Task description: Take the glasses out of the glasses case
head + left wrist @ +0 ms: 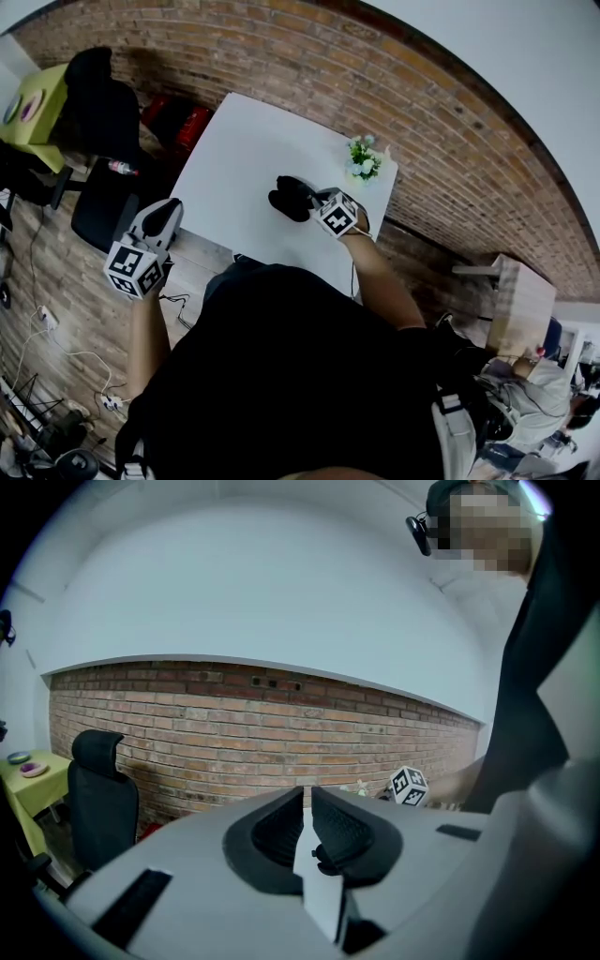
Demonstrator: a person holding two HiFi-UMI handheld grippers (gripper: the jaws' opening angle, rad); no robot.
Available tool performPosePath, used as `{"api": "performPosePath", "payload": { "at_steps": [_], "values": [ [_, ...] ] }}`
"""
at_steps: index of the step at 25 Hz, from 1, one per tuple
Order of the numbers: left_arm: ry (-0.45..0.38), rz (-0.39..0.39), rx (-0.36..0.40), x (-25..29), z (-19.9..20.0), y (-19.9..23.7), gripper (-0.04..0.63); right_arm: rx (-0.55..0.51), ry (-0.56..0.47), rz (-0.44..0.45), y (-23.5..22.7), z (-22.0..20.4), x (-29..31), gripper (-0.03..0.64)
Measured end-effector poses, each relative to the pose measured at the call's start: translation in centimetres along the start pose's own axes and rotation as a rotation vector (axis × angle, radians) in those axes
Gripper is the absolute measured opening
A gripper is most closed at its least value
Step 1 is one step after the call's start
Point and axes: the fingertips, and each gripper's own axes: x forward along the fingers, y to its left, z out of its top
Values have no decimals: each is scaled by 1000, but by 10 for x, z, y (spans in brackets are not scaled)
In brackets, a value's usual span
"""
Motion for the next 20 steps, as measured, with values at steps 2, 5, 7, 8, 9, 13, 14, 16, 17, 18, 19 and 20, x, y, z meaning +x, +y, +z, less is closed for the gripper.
{"api": "performPosePath", "payload": {
  "at_steps": [2,5,7,8,9,13,14,16,17,18,19,20],
  "values": [
    [-1,4,-1,-3,-1,-3,35,3,-6,1,1,-1,-6,23],
    [-6,2,2,-4,0,-9,35,5,-19,-4,3,0,-15,23],
    [-11,-4,8,-4,2,-14,35,1,-36,-15,4,3,-22,23],
    [-12,-7,11,-4,3,-16,35,-2,-45,-18,5,5,-26,23],
    [-13,-10,12,-5,3,-18,35,-6,-54,-20,6,7,-30,23],
    [-11,-24,17,-5,5,-27,35,-20,-97,-31,9,17,-44,23],
    [-10,-26,20,-6,5,-29,35,-22,-107,-36,9,19,-49,23],
    [-10,-27,26,-7,7,-34,35,-22,-121,-44,9,23,-60,23],
    [-11,-28,27,-7,8,-37,35,-22,-128,-47,10,25,-64,23],
    [-11,-30,27,-7,9,-39,35,-23,-136,-50,10,27,-69,23],
    [-9,-32,26,-7,9,-42,35,-24,-145,-52,10,29,-72,23],
    [-8,-35,27,-7,9,-45,35,-25,-154,-54,10,30,-76,23]
  ]
}}
